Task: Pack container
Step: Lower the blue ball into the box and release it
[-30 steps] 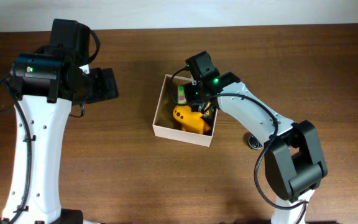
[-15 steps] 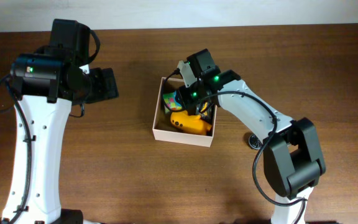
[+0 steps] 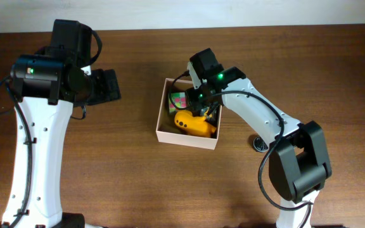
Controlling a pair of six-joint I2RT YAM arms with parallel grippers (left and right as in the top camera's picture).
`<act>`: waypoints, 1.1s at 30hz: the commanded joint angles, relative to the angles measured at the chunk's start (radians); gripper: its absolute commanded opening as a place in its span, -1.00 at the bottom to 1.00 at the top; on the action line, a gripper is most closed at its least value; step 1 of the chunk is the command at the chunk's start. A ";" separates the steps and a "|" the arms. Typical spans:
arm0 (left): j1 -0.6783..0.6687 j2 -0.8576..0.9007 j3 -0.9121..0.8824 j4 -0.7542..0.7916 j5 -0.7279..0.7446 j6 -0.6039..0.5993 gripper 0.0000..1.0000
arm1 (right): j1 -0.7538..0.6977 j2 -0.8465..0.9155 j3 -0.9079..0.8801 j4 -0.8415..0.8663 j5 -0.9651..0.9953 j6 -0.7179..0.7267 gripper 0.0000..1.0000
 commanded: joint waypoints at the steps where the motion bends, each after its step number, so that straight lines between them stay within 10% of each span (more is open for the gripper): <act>1: 0.002 -0.002 0.007 0.000 -0.011 0.012 0.98 | 0.004 -0.015 0.020 0.004 0.047 0.003 0.40; 3: 0.002 -0.002 0.007 0.000 -0.011 0.012 0.99 | 0.004 -0.016 0.021 0.004 0.047 0.000 0.97; 8: 0.002 -0.002 0.007 -0.001 -0.011 0.013 0.99 | 0.004 -0.048 0.068 -0.023 0.047 0.000 1.00; 21: 0.002 -0.002 0.007 0.000 -0.011 0.013 0.99 | 0.004 -0.084 0.109 -0.106 0.047 0.004 -0.46; 33: 0.002 -0.002 0.007 0.000 -0.011 0.013 0.99 | -0.007 -0.098 0.098 -0.146 -0.021 0.046 -0.37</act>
